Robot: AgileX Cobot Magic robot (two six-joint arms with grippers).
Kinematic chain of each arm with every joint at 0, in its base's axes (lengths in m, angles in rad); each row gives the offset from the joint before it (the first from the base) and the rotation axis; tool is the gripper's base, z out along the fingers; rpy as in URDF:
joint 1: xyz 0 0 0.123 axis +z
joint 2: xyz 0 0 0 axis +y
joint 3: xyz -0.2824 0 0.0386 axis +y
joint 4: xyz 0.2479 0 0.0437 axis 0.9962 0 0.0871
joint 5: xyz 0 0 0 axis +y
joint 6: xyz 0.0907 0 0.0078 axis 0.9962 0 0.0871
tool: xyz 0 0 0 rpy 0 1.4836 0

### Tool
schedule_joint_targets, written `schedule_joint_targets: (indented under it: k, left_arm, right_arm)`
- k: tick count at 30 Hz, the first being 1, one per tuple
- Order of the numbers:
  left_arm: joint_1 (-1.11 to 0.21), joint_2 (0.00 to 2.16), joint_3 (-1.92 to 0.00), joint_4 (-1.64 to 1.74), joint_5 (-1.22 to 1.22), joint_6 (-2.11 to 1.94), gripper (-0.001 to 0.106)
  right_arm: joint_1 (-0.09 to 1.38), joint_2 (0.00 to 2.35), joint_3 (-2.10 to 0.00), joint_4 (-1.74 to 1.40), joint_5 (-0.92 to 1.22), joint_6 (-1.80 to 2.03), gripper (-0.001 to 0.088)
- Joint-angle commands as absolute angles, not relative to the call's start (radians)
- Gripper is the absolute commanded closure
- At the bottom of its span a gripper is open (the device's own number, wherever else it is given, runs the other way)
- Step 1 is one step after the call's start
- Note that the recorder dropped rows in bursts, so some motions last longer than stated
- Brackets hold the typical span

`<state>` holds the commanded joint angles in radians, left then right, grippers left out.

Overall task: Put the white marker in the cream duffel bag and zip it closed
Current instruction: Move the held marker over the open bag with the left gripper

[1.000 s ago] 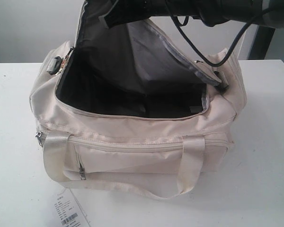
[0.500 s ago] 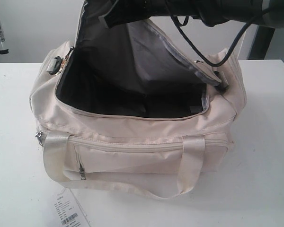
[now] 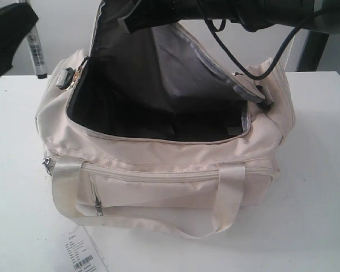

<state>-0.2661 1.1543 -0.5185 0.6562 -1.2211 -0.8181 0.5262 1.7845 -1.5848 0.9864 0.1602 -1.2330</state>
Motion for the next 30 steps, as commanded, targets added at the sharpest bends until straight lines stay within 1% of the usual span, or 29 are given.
schedule_joint_targets:
  k: [5,9,17,19,20,21,22,23,24,26,30]
  left_arm:
    - [-0.353,1.219,-0.518,0.530,-1.221,-0.730,0.105]
    - [-0.395,1.279,-0.532,0.480,-1.221,-0.672,0.105]
    - [-0.412,1.379,-0.618,0.465,-1.201,-0.672,0.105]
    - [-0.412,1.388,-0.624,0.465,-1.168,-0.672,0.096]
    - [-0.412,1.388,-0.624,0.465,-1.160,-0.672,0.083]
    - [-0.412,1.388,-0.624,0.465,-1.155,-0.672,0.076]
    - [-0.412,1.388,-0.630,0.465,-1.131,-0.672,0.060]
    - [-0.412,1.388,-0.630,0.465,-1.122,-0.672,0.055]
    - [-0.412,1.388,-0.630,0.461,-1.105,-0.672,0.046]
    - [-0.412,1.388,-0.630,0.459,-1.099,-0.672,0.044]
    - [-0.412,1.384,-0.630,0.459,-1.098,-0.672,0.046]
  right_arm:
    - [0.526,1.785,-1.585,0.986,0.160,-1.233,0.0868]
    - [0.526,1.785,-1.585,0.986,0.160,-1.233,0.0868]
    - [0.526,1.785,-1.585,0.986,0.160,-1.233,0.0868]
    - [0.526,1.785,-1.585,0.986,0.160,-1.233,0.0868]
    - [0.526,1.785,-1.585,0.986,0.160,-1.233,0.0868]
    - [0.526,1.785,-1.585,0.986,0.160,-1.233,0.0868]
    - [0.526,1.785,-1.585,0.986,0.160,-1.233,0.0868]
    - [0.526,1.785,-1.585,0.986,0.160,-1.233,0.0868]
    - [0.526,1.785,-1.585,0.986,0.160,-1.233,0.0868]
    - [0.526,1.785,-1.585,0.986,0.160,-1.233,0.0868]
    - [0.526,1.785,-1.585,0.986,0.160,-1.233,0.0868]
